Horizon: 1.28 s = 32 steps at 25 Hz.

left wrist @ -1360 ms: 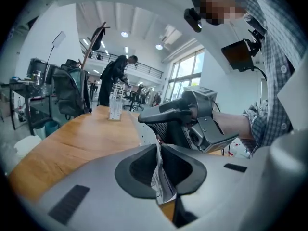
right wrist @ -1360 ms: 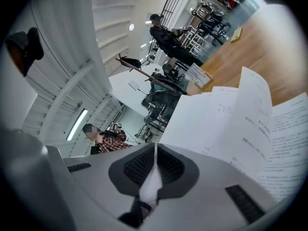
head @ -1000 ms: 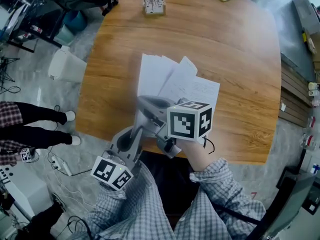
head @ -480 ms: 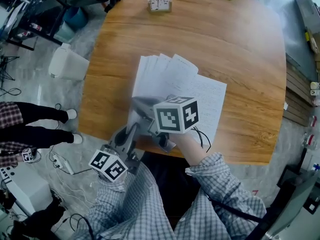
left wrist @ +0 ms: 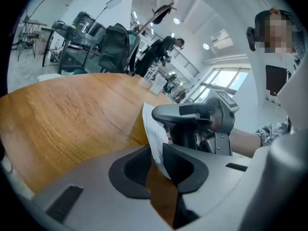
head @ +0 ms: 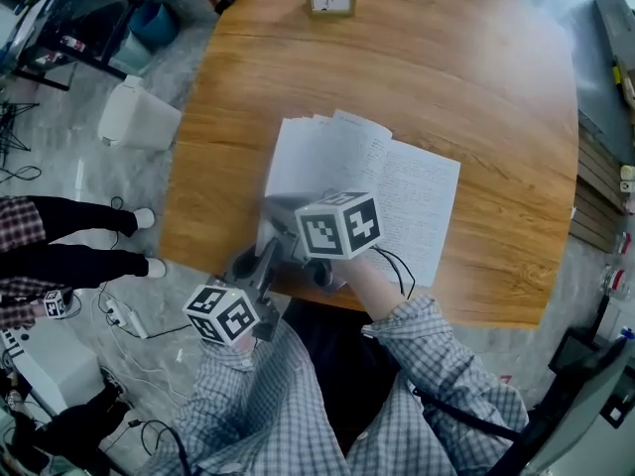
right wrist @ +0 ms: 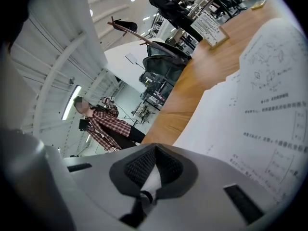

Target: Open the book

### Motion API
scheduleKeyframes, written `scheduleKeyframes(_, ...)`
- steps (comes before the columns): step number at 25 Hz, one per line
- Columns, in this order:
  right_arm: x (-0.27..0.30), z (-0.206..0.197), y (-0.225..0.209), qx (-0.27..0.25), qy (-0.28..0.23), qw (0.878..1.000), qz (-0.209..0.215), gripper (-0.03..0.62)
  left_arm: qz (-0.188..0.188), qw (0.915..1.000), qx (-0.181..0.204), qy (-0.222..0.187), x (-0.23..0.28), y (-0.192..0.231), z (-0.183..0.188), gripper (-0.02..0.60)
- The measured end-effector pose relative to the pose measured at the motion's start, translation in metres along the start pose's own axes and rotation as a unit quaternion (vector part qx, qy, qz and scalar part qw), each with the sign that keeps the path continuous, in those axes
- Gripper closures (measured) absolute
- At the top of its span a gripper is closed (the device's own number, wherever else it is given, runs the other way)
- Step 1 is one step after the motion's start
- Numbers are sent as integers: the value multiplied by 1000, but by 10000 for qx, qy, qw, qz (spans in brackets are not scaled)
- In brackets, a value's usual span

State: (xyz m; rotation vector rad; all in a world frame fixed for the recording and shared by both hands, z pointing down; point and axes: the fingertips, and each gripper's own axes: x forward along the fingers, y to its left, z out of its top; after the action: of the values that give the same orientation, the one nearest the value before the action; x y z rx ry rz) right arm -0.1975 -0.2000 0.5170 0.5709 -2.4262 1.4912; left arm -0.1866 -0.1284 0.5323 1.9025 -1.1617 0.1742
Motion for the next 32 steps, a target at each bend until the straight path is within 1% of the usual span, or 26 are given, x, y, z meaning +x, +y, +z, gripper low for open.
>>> scheduleKeyframes(4, 3, -5, -1, 111, 3, 9999, 38, 576, 355, 9990, -41, 261, -18, 10, -16, 529)
scheduleKeyframes(6, 3, -5, 0, 111, -15, 9999, 86, 576, 528, 9980, 53, 331, -32, 15, -22, 529)
scheduleKeyframes(8, 1, -3, 5, 126, -79, 9997, 185, 576, 583, 9977, 189, 291, -44, 14, -22, 530)
scheduleKeyframes(11, -5, 1, 12, 84, -237, 9993, 283, 576, 414, 9985, 340, 72, -49, 2, -10, 532)
scheduleKeyframes(14, -17, 6, 17, -135, -527, 9982, 258, 576, 108, 9990, 420, -96, -40, -15, 0, 546)
scheduleKeyframes(17, -38, 11, 24, -316, -851, 9957, 204, 576, -160, 9980, 581, -178, -29, -34, 6, 560)
scheduleKeyframes(19, -56, 13, 25, -455, -1070, 9932, 55, 576, -366, 9970, 649, -189, -20, -47, 8, 566)
scheduleKeyframes(21, -78, 16, 20, -596, -1341, 9890, -187, 576, -575, 9955, 738, -162, -10, -60, 8, 568)
scheduleKeyframes(23, -102, 19, 10, -644, -1662, 9829, -468, 576, -738, 9936, 849, -125, 1, -72, 8, 571)
scheduleKeyframes(26, -138, 18, -11, -635, -2057, 9716, -983, 576, -884, 9913, 972, -112, 15, -87, 8, 572)
scheduleKeyframes(29, -169, 7, -32, -612, -2213, 9629, -1418, 576, -994, 9886, 1119, -140, 25, -102, 10, 572)
scheduleKeyframes(32, -200, -3, -46, -529, -2274, 9572, -1710, 576, -1159, 9841, 1335, -180, 32, -121, 16, 572)
